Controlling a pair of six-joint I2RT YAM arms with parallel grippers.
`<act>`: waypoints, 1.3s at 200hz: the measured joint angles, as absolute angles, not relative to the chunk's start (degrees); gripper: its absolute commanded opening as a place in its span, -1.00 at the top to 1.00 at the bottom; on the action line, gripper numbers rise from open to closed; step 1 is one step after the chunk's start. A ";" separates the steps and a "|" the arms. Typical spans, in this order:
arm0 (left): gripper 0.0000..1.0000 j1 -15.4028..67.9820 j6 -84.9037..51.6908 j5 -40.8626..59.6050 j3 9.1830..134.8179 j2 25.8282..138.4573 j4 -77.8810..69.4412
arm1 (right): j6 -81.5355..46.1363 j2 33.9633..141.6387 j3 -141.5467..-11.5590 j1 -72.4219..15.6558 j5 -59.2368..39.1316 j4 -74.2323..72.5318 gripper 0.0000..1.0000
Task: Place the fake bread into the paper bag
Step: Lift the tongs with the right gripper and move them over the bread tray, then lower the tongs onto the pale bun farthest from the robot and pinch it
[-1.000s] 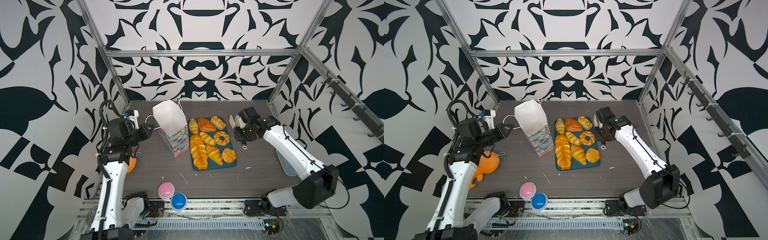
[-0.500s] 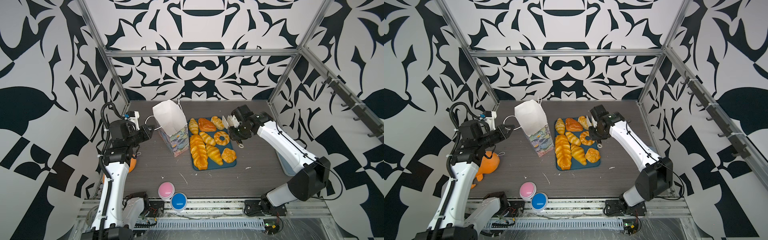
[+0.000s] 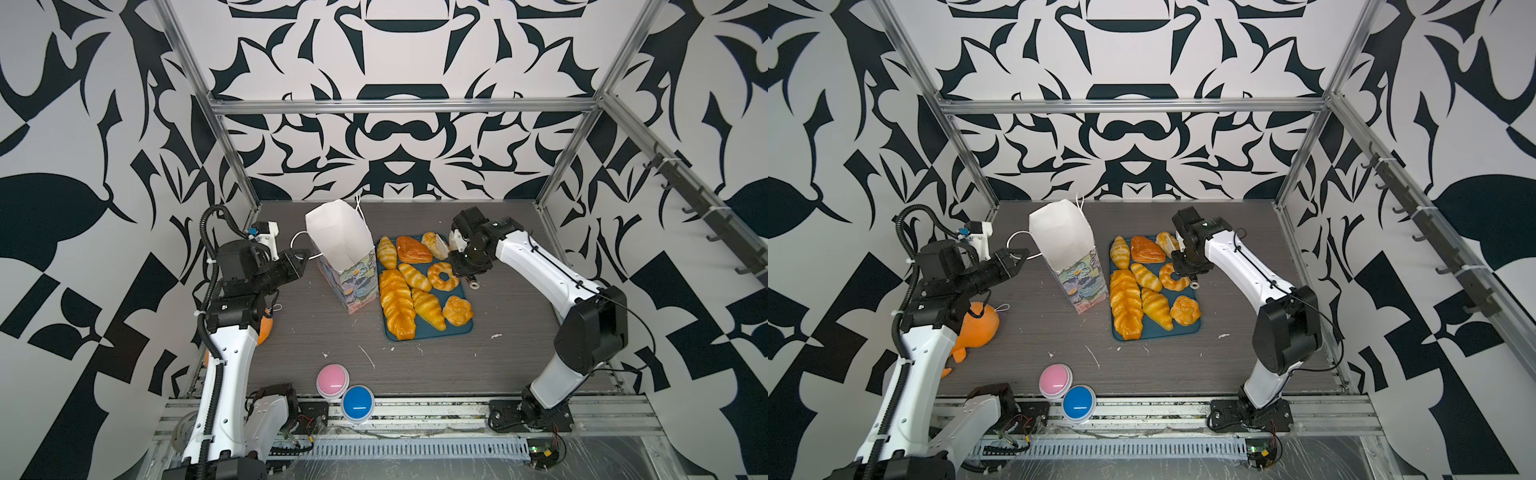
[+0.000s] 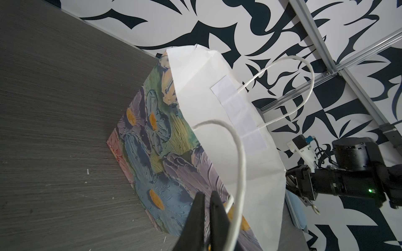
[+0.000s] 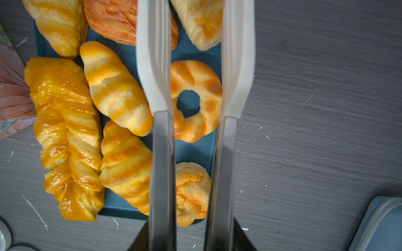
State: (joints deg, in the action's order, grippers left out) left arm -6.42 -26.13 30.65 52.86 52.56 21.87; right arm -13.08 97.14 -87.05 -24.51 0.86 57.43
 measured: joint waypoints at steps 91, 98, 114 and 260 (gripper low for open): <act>0.77 -6.42 -26.13 30.92 52.86 52.45 22.13 | -11.16 102.87 -91.20 -23.97 2.37 57.01 0.07; 0.77 -6.42 -26.11 30.92 52.86 52.45 22.13 | -11.05 103.37 -91.42 -23.79 2.35 56.99 0.07; 0.77 -6.42 -26.11 30.92 52.86 52.42 22.15 | -10.72 104.75 -92.20 -23.27 2.11 56.97 0.06; 0.77 -6.42 -25.69 30.81 52.86 52.14 22.65 | -9.26 109.80 -96.51 -20.95 0.32 57.04 -0.09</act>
State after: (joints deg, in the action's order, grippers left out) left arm -6.42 -25.69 30.81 52.86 52.14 22.65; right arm -9.26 109.80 -96.51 -20.95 0.32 57.04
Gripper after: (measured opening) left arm 0.115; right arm 0.545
